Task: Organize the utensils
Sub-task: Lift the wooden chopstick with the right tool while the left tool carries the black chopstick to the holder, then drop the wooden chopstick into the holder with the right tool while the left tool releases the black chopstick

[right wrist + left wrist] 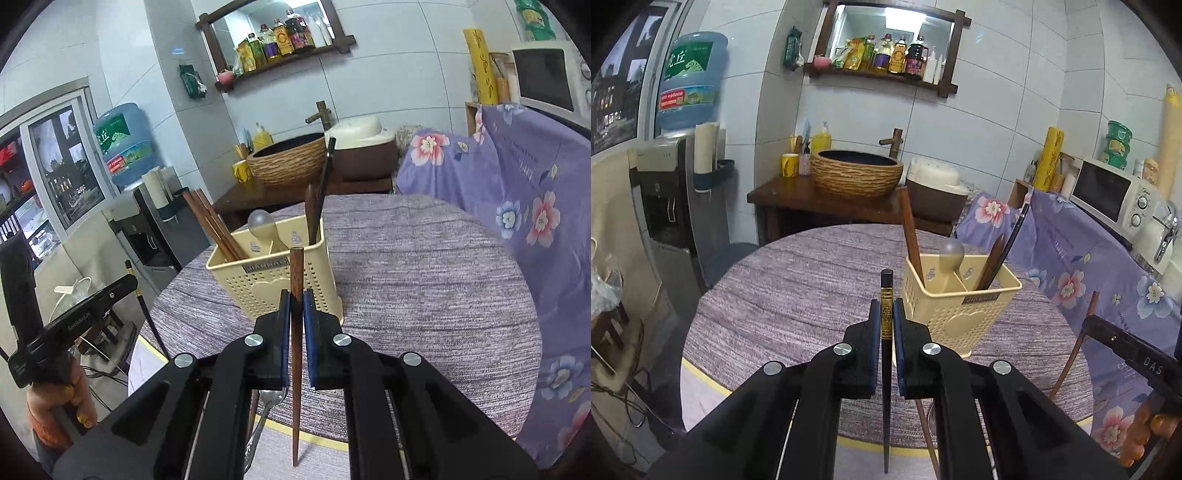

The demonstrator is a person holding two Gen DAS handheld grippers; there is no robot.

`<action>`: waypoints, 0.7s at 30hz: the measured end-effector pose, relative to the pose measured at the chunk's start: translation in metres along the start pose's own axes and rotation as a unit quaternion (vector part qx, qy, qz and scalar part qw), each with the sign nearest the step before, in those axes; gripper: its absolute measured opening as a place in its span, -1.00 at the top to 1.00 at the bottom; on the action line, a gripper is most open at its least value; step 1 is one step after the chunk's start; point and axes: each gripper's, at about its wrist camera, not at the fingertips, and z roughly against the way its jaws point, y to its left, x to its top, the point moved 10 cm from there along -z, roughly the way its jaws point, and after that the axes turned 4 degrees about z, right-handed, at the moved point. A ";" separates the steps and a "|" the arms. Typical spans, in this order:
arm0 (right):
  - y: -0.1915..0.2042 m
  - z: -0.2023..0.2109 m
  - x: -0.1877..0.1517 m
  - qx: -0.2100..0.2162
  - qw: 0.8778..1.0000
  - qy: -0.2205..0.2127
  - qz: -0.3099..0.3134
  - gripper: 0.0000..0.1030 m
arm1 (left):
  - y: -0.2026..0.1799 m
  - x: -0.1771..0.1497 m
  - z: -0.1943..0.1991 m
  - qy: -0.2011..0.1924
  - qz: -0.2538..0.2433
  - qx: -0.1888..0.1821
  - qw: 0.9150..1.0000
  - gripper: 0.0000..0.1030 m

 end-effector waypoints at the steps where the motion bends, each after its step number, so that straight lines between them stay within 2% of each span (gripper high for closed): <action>1: 0.001 0.000 0.002 -0.001 1.000 -0.001 0.002 0.84 | -0.001 0.001 -0.001 -0.001 -0.001 0.000 1.000 0.84; 14: 0.014 0.007 0.018 0.013 1.000 -0.012 0.026 0.84 | -0.009 0.012 0.007 -0.005 0.002 -0.030 1.000 0.85; 17: 0.019 0.011 0.034 0.019 0.999 -0.020 0.034 0.84 | -0.014 0.026 0.011 -0.015 -0.006 -0.034 0.999 0.84; 21: 0.029 0.016 0.069 0.018 0.998 -0.032 0.054 0.84 | -0.026 0.050 0.019 -0.019 -0.009 -0.058 0.998 0.84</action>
